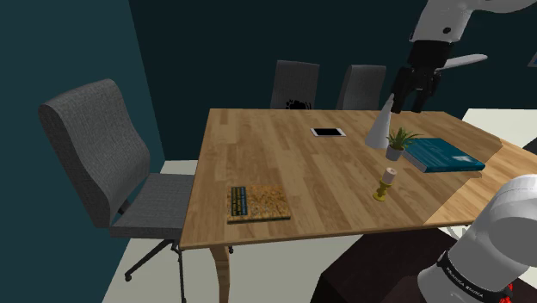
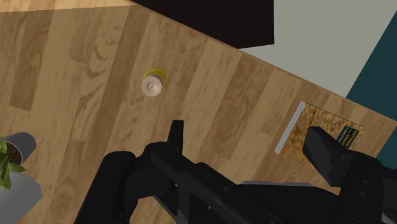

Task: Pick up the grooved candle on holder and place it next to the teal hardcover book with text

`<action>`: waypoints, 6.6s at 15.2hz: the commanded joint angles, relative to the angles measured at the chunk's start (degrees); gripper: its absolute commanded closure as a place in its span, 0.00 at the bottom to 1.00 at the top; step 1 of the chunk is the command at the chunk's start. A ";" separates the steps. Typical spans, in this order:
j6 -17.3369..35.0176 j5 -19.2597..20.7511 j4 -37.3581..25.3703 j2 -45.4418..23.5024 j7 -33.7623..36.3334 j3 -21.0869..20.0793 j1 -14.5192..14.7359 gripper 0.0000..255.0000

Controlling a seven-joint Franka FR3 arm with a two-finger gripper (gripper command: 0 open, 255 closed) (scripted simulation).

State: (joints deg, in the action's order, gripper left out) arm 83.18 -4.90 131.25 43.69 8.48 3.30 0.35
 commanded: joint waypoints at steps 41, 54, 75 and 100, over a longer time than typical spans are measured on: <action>37.46 7.35 27.77 -15.97 -7.22 8.73 -5.65 1.00; 28.70 7.40 23.64 -11.30 -6.48 7.90 -5.84 1.00; 10.80 6.70 10.45 -6.54 -5.40 6.37 -5.64 1.00; 6.40 17.48 -8.78 -19.83 -29.97 26.35 -11.98 1.00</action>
State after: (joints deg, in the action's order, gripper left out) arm 89.38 12.37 123.79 25.26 -19.85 28.41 -11.47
